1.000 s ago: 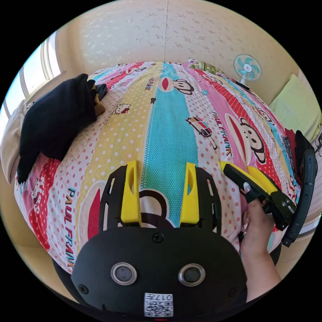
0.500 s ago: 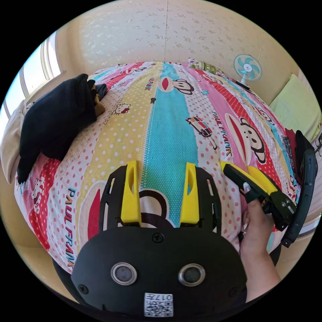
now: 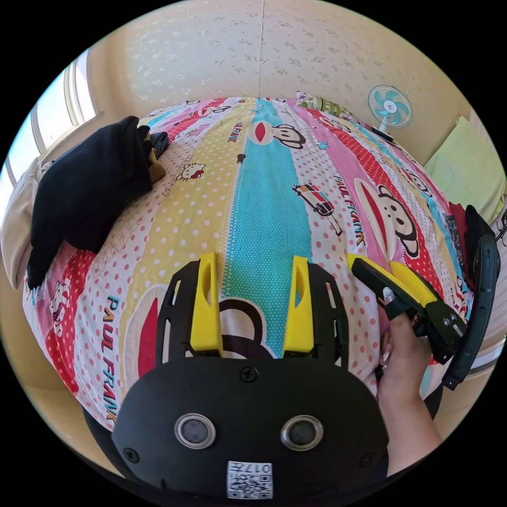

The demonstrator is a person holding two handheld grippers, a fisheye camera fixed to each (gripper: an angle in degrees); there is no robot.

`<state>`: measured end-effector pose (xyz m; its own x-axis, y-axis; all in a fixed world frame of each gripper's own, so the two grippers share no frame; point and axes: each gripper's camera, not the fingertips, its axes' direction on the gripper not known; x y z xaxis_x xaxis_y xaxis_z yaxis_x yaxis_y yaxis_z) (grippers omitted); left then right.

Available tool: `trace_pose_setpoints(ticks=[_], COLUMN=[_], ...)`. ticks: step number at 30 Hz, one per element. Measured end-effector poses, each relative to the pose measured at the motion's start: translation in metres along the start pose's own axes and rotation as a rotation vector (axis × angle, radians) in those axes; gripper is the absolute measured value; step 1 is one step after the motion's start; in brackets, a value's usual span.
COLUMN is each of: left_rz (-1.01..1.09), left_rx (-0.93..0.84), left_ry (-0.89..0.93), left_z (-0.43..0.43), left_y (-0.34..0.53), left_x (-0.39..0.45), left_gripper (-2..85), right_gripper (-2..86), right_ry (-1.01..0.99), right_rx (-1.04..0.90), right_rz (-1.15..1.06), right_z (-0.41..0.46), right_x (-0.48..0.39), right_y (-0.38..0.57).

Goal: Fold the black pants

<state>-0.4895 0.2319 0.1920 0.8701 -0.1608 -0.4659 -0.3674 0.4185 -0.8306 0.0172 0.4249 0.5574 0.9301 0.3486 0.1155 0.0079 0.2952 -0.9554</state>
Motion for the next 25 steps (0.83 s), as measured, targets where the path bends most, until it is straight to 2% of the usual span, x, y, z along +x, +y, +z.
trace_pose_setpoints(ticks=[25], left_rz=[-0.003], left_rx=[0.0], left_ry=[0.0], left_z=[-0.012], left_y=[-0.011], left_x=[0.009], left_gripper=[18.6], right_gripper=[20.3], right_ry=[0.008], right_rx=[0.004], right_rz=[-0.002], right_z=[0.039], right_x=[-0.005], right_y=[0.003])
